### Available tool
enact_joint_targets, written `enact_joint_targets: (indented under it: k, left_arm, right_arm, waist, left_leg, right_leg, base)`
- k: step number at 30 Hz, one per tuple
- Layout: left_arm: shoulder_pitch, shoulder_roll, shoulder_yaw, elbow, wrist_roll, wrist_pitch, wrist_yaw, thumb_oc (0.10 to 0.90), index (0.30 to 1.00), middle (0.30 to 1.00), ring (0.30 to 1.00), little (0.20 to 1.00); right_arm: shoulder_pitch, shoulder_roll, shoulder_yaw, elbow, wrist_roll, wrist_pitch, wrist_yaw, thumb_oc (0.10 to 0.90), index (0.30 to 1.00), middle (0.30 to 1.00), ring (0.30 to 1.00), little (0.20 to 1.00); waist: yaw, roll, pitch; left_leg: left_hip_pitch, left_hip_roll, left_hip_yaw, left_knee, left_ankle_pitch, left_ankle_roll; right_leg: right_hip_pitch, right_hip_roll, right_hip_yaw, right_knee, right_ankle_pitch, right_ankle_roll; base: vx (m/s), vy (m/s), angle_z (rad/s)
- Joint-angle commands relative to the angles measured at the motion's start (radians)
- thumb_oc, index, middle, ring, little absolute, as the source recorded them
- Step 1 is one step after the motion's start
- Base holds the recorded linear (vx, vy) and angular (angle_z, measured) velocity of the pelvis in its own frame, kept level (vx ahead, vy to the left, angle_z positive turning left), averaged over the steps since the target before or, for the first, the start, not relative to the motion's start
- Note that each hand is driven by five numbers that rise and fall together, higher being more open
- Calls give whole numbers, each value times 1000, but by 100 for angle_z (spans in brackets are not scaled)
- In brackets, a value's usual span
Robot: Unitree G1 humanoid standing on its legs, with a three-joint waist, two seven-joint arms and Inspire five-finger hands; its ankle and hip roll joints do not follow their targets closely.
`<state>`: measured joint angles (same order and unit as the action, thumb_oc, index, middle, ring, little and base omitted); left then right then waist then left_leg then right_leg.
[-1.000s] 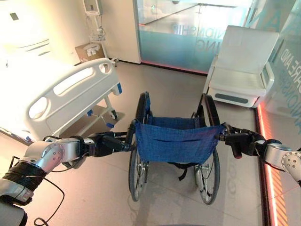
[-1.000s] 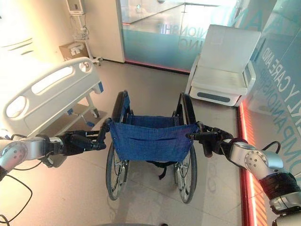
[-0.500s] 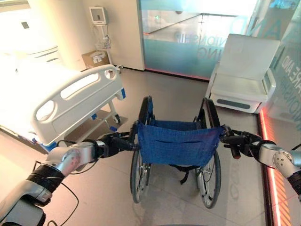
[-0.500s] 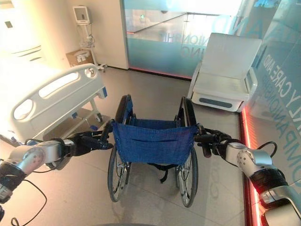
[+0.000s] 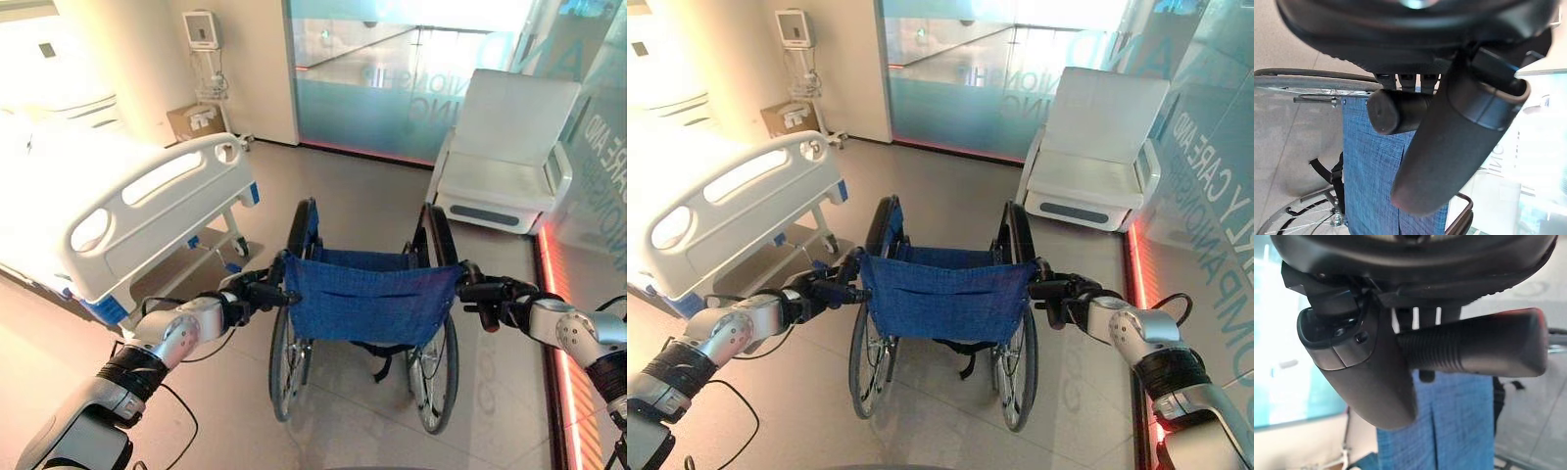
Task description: Push the wheelchair next to the bed
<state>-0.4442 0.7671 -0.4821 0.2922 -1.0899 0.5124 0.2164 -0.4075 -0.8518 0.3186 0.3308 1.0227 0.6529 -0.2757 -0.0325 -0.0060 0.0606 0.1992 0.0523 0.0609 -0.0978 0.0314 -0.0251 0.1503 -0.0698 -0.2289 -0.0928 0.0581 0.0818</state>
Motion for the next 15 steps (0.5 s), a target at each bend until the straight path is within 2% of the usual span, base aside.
enact_joint_targets:
  k: [1,2,4,15]
  left_arm:
    - [-234,-53,86,14,24,-173,-44,510,465,465,465,465]
    - [-234,-62,79,14,28,-175,-45,416,324,324,324,324]
    - [-233,-70,74,14,46,-181,-58,400,300,300,300,300]
    - [-245,-111,55,7,67,-217,-49,400,300,300,300,300]
  right_arm:
    - [-150,206,83,-149,104,-11,142,400,300,300,300,300]
    - [-149,214,85,-149,97,-14,140,400,300,300,300,300]
    - [-146,221,86,-150,90,-19,139,400,300,300,300,300]
    - [-149,249,74,-154,93,-48,123,400,300,300,300,300]
  waist:
    - [36,-16,9]
    - [35,-16,11]
    - [34,-16,12]
    - [23,-17,16]
  left_leg:
    - [-4,-89,-1,11,-25,19]
    - [-1,-90,0,11,-25,21]
    - [0,-91,0,11,-26,22]
    - [16,-106,9,11,-35,38]
  right_leg:
    - [58,-7,5,31,-34,20]
    - [58,-8,6,34,-34,20]
    - [57,-8,8,36,-34,20]
    - [51,-14,26,58,-38,24]
  base:
    - [50,18,0]
    - [43,20,0]
    - [18,8,0]
    - [48,37,-3]
